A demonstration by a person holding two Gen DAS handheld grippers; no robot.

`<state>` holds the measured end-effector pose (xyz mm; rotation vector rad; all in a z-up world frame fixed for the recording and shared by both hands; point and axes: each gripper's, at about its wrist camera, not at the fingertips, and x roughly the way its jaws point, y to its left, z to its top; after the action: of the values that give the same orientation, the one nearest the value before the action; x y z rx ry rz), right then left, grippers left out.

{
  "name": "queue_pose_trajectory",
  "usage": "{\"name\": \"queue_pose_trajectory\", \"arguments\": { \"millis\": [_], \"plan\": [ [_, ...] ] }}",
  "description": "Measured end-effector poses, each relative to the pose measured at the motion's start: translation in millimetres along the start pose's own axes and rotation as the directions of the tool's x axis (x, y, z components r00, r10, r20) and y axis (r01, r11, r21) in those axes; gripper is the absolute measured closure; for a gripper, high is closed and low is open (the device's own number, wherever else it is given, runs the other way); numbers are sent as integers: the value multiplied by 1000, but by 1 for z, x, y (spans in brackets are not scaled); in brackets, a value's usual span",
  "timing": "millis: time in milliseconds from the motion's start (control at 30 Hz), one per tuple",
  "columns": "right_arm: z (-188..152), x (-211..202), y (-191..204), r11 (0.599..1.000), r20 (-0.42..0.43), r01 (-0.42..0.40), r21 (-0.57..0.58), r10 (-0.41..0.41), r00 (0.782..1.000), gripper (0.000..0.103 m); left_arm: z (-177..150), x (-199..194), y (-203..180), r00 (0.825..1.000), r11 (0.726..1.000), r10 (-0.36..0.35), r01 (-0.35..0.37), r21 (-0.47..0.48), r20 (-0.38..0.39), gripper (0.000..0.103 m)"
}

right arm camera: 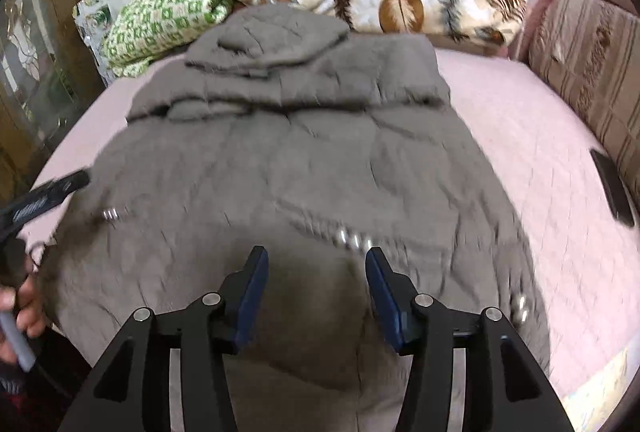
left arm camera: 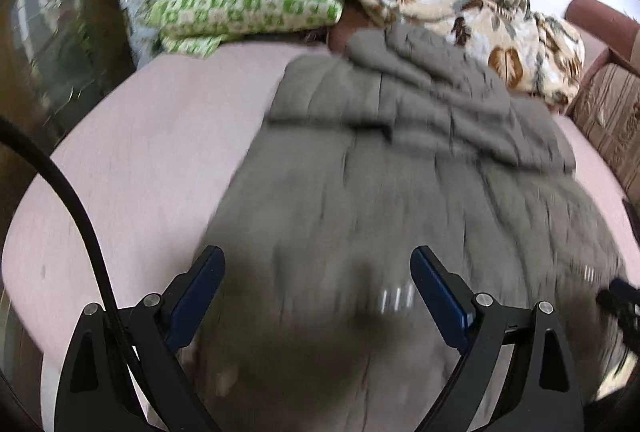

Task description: Fold large clothes

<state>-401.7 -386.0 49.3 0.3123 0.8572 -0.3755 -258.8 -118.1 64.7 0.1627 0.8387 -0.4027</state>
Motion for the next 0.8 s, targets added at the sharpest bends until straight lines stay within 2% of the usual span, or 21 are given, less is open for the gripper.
{"name": "queue_pose_trajectory", "arguments": {
  "millis": [133, 200, 367, 567, 633, 800],
  "plan": [
    [-25, 18, -1, 1000, -27, 22, -8, -23, 999, 45, -41, 11, 0, 996, 999, 38, -35, 34, -83, 10],
    [-36, 20, -1, 1000, 18, 25, -9, -25, 1000, 43, -52, 12, -9, 995, 990, 97, -92, 105, -39, 7],
    [-38, 21, 0, 1000, 45, 23, -2, -23, 999, 35, -57, 17, -8, 994, 990, 107, -105, 97, -16, 1],
    [-46, 21, 2, 1000, 72, -16, -13, 16, 997, 19, -56, 19, -8, 992, 990, 126, -124, 69, -18, 0],
    [-46, 23, 4, 999, 63, -27, -22, 29, 998, 11, -58, 18, -8, 992, 990, 124, -122, 65, -20, 0],
    [-46, 24, 8, 999, 47, -20, -26, 21, 999, 9, -63, 15, -7, 993, 992, 114, -113, 53, -3, 0]
  ]
}}
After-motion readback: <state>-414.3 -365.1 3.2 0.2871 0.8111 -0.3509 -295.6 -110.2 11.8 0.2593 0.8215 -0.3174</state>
